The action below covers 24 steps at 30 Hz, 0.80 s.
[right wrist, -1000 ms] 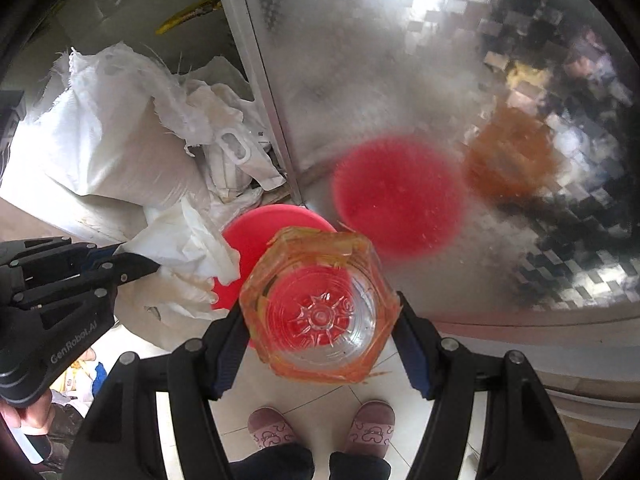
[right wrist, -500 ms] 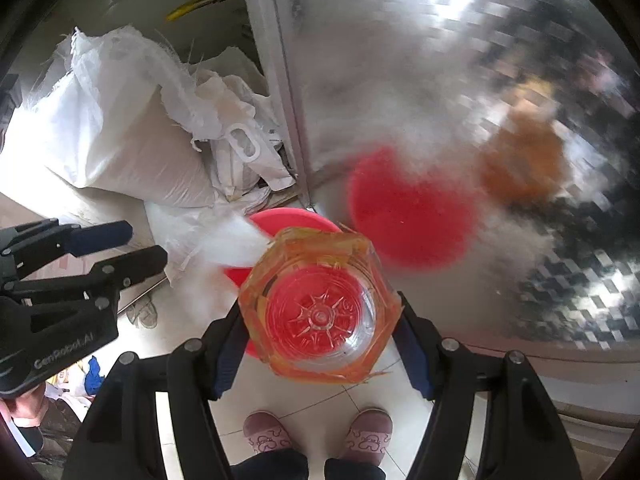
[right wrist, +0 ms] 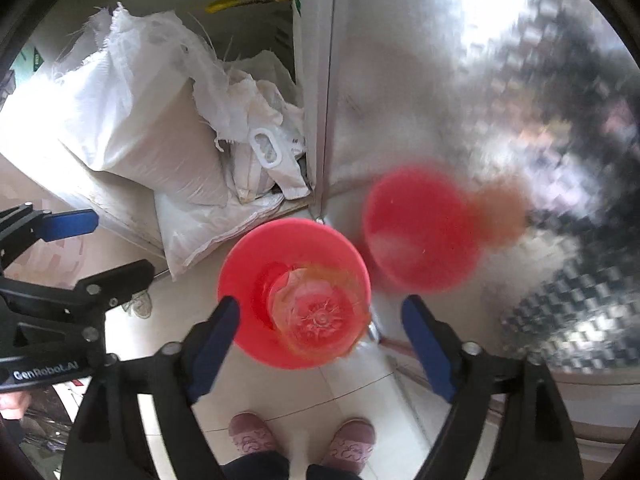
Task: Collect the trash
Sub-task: 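Open the left gripper over the bucket while the right gripper releases the cup, then raise both tools back up to the counter trash pile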
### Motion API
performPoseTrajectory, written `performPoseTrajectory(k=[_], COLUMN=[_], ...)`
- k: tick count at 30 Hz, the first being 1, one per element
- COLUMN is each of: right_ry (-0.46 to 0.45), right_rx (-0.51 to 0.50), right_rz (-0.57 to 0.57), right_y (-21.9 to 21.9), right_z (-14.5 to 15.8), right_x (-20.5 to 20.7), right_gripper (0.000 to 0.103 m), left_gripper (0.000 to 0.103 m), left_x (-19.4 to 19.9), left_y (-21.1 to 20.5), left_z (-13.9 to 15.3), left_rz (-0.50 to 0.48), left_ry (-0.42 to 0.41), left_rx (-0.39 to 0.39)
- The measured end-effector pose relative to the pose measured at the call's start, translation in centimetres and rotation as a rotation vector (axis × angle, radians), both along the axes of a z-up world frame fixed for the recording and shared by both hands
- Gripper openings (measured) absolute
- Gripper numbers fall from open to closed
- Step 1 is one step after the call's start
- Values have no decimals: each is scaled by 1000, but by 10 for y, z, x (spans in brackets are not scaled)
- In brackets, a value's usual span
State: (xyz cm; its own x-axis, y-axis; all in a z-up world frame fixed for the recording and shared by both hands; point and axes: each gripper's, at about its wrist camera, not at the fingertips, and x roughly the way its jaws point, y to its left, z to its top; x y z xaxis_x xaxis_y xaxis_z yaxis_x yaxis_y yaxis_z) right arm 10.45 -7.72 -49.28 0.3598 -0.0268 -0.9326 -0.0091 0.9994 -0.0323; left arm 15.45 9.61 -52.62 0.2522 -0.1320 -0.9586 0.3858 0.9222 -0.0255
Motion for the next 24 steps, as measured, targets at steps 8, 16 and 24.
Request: performPoseTrajectory(k=[8,16,24], right_ry=[-25,-71,-167], right_rx=[45,38,-14], right_rz=[58,122,97], right_y=[10,23,20], right_z=[49,138,250], right_x=[-15,-40,-63], right_gripper=[95,100,102], left_gripper=[77,77,80], left_x=[-23,-57,-77], left_y=[16,38,47], left_z=[54,151,268], left_rz=[70,139,179], left_ry=[-22,-56,-145], left_rx=[9,10,-31])
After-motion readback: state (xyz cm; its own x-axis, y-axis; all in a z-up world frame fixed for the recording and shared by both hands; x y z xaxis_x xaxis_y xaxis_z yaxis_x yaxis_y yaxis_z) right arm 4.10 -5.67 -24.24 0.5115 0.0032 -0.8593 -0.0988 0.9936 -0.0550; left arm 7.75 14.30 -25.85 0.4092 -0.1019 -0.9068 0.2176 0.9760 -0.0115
